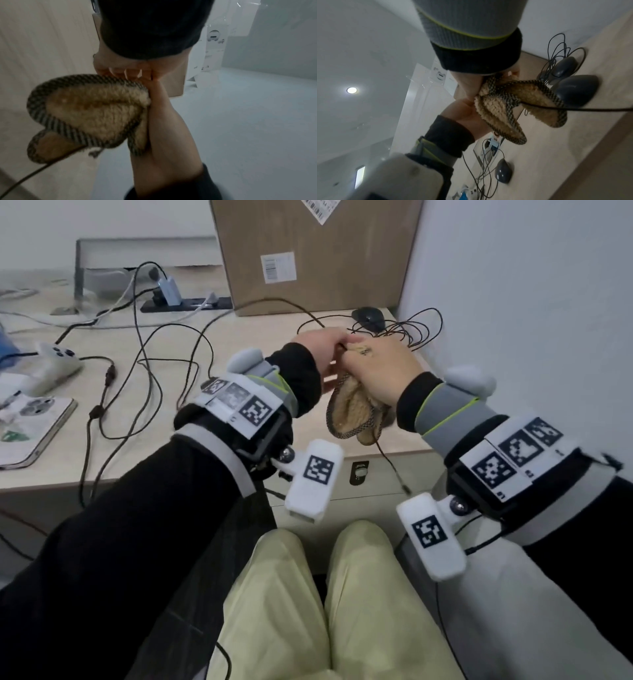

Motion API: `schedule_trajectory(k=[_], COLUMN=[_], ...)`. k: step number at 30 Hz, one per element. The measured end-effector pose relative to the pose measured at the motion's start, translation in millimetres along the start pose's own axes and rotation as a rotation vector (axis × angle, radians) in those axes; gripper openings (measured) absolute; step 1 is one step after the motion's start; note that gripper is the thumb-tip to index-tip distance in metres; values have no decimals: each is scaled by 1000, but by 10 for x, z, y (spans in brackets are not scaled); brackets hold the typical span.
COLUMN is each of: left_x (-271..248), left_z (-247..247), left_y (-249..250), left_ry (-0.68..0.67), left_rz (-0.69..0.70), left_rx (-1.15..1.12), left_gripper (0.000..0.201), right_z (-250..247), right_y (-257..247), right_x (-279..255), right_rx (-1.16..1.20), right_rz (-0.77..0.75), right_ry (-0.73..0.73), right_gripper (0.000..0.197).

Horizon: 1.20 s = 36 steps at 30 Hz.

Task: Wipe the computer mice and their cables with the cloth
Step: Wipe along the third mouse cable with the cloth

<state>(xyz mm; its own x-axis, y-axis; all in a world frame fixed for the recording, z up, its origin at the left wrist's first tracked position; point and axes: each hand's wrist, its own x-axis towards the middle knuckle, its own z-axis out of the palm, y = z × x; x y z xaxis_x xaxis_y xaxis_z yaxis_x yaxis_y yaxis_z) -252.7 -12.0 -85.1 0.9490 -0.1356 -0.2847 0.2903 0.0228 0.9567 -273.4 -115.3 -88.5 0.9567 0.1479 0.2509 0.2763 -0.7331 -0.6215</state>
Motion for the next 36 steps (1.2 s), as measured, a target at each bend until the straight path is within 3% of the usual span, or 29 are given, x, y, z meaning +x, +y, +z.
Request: schedule_trajectory(k=[5,8,12,14,16,18,21,24,27,30,32,35,36], left_x=[314,373,389,350,252,133,10,-12,50,64,71,113,123], left_z=[-720,-1131,-1216,-1109,-903,-612,-150,54,5,-54,-84,-173,-202], left_y=[36,-72,-190,-204,-206,-196,-173,-117,-131,-169,-182,-198,-201], left_ry=[231,325,438,400,244,61,-142,-87,-38,33,76,104,106], left_rz=[-30,-42,-71,-137,-198,-195,-125,-42,-18,23,34,14,10], left_rx=[-31,-83,-184,-297,-331,-227,-62,-43,64,108,69,-32,-48], left_gripper=[50,52,50,46,58,67,51,21,38,42,43,47,47], right_z=[-238,-392,-403,-356,-291,-210,-77,-9,-3,-15,-5,-2,-15], right_y=[282,393,400,391,357,295,200,149,192,228,250,322,337], right_x=[-29,-51,-15,15,31,36,25,-43,-95,-116,-125,-138,-140], right_rx=[189,215,271,316,322,286,165,181,276,474,588,783,813], right_rz=[190,252,249,273,280,263,186,121,183,302,330,343,322], right_ry=[79,112,137,163,164,134,28,-80,-127,-155,-238,-324,-339], right_gripper=[38,31,20,16,18,27,30,15,19,17,13,33,29])
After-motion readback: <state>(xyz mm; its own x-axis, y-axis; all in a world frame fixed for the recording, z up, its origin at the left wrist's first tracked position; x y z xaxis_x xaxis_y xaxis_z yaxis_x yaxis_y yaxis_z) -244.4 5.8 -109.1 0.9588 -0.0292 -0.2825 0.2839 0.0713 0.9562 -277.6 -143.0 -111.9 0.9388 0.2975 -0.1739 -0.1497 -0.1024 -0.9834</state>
